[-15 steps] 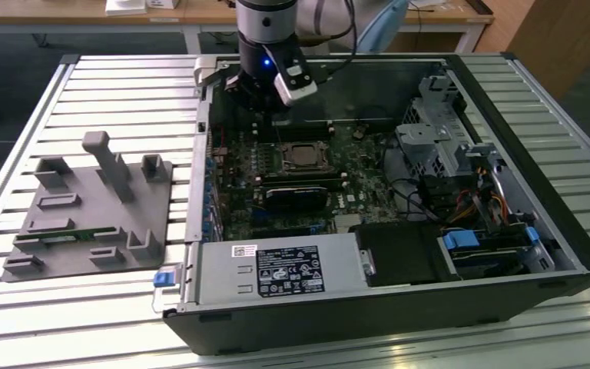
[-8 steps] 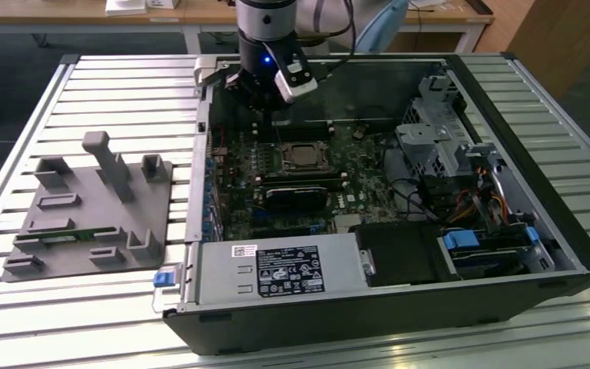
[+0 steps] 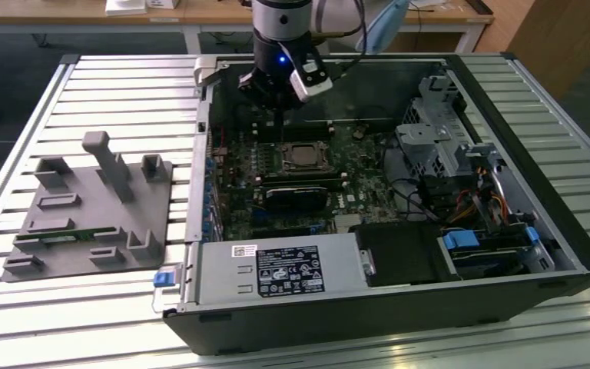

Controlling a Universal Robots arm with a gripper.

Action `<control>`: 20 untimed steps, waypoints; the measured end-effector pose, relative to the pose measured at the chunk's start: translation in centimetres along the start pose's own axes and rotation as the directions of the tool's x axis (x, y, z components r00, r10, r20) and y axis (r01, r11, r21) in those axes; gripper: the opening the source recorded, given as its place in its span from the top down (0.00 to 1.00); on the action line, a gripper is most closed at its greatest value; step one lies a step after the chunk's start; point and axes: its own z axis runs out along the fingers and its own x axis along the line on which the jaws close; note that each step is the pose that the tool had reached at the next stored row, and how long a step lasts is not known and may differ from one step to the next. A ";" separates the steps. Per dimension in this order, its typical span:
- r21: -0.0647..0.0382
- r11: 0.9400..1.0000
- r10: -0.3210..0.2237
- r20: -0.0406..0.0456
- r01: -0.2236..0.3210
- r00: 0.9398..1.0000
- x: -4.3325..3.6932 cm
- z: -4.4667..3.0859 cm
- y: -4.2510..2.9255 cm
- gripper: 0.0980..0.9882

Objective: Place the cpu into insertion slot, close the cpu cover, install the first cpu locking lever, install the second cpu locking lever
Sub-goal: 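Install the first cpu locking lever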

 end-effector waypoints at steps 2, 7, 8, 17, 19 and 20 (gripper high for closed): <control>0.000 1.000 0.000 0.000 0.000 1.000 -0.90 0.02 0.05 0.99; -0.005 1.000 0.000 -0.001 0.000 1.000 -2.05 0.10 0.08 0.99; -0.019 1.000 -0.001 -0.002 0.001 1.000 -2.06 0.12 0.09 0.99; -0.035 0.999 -0.030 0.000 0.030 1.000 -2.51 0.76 0.07 0.99; -0.036 0.999 -0.030 0.000 0.030 1.000 -3.02 0.91 0.13 0.99; -0.036 0.999 -0.030 0.000 0.030 1.000 -3.21 0.98 0.15 0.99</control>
